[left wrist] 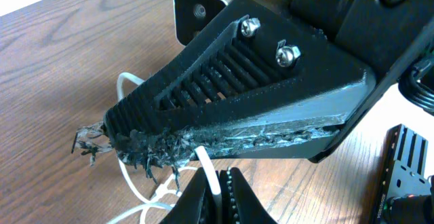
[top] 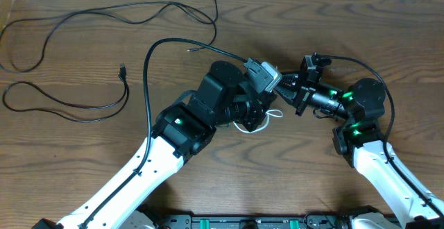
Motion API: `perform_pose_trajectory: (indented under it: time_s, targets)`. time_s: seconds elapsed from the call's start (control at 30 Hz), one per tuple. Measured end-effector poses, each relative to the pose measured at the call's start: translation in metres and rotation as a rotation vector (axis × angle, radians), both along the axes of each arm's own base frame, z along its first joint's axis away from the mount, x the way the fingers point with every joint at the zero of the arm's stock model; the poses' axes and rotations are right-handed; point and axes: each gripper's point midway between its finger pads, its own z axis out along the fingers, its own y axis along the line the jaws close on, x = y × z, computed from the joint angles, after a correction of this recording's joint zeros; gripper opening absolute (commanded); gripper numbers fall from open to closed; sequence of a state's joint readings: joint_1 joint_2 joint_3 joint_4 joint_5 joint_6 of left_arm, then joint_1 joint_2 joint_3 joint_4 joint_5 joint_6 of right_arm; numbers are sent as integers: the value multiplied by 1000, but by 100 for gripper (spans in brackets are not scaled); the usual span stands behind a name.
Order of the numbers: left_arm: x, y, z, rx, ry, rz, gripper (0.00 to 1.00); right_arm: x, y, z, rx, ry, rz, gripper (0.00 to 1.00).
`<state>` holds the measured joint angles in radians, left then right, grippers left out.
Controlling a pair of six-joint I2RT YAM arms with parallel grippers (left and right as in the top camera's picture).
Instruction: Untangle cables
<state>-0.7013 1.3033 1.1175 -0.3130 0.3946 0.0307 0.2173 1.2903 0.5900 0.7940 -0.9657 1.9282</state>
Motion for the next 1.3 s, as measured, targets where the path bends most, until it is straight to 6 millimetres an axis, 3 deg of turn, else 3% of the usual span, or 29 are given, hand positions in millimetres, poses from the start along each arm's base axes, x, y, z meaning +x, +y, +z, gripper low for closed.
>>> perform_pose_trajectory:
  time_s: [0.17, 0.2, 0.23, 0.47, 0.57, 0.83, 0.9, 1.0, 1.3]
  targets:
    - [6, 4, 8, -32, 3, 36, 7, 5, -7, -2, -29, -55, -24, 19]
    - [8, 7, 12, -44, 1, 48, 8, 7, -11, -2, -40, -79, -38, 36]
    - [12, 13, 16, -57, 0, 71, 7, 10, -15, -1, -52, -107, -52, 42]
    - [20, 49, 57, -165, -28, 194, 7, 24, -42, -2, -143, -285, -140, 76]
    - [17, 58, 72, -213, -27, 230, 7, 27, -47, -6, -190, -343, -153, 85]
    - [11, 89, 96, -286, -18, 336, 8, 29, -56, -62, -338, -208, -155, 89]
    - [12, 102, 92, -278, 10, 404, 8, 29, -61, -84, -397, -137, -172, 90]
    - [17, 129, 80, -263, 69, 546, 7, 28, -66, -100, -453, -95, -189, 91]
    - [21, 216, 50, -282, 252, 951, 8, 29, -85, -136, -609, -10, -260, 91]
